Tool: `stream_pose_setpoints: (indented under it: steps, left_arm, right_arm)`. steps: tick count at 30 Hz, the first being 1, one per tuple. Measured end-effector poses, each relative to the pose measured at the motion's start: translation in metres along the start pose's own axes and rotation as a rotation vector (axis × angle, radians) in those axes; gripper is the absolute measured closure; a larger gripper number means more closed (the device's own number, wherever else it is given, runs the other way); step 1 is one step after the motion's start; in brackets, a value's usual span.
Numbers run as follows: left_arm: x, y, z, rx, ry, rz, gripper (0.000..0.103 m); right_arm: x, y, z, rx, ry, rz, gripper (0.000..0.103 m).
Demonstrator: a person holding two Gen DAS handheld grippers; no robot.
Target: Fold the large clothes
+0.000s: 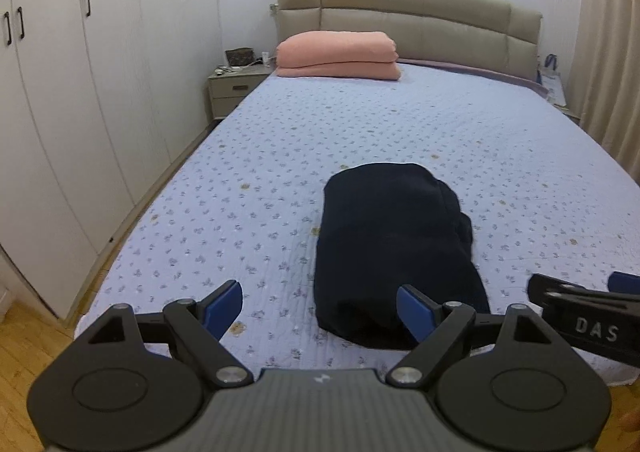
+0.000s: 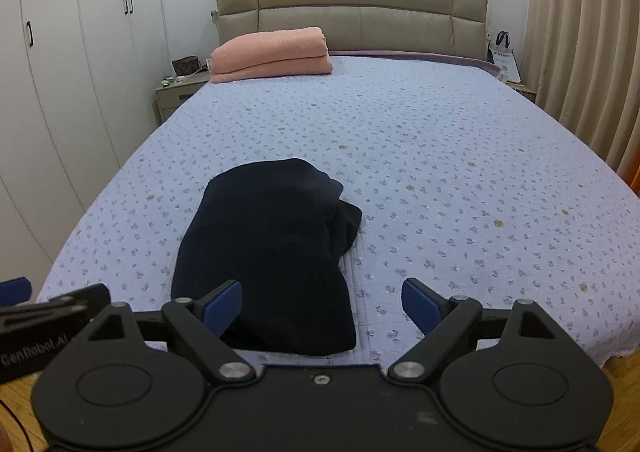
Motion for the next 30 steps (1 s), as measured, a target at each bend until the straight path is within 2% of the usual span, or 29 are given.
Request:
stream_pose_setpoints:
  steps: [6, 12, 25, 30]
  left_arm:
    - [0.003, -0.0022, 0.0077, 0.05, -0.041, -0.061, 0.017]
    - [0.0037, -0.0006, 0.0071, 0.037, -0.033, -0.056, 0.017]
    - [0.0044, -0.0006, 0.0065, 0.082, -0.027, -0.068, 0.017]
    - [0.0051, 0.0005, 0.0084, 0.078, -0.03, -0.069, 0.017]
  right_arm:
    - [0.0001, 0.0004, -0.003, 0.024, 0.016, -0.012, 0.001]
    - [0.001, 0.0031, -0.0008, 0.033, 0.008, 0.003, 0.001]
    - [0.0017, 0.0029, 0.0022, 0.038, -0.004, 0.018, 0.001]
    - [0.0016, 0.0032, 0.0034, 0.041, -0.005, 0.021, 0.001]
Point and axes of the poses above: each gripper's, at about its wrist camera, not at the fingertips, and z roughly against the way its jaws point, y to its left, x to its top, the point moved 3 cm from there along -z, roughly the way its jaws point, and after that the axes turned 13 degrees about -x, right-handed, at the moved point
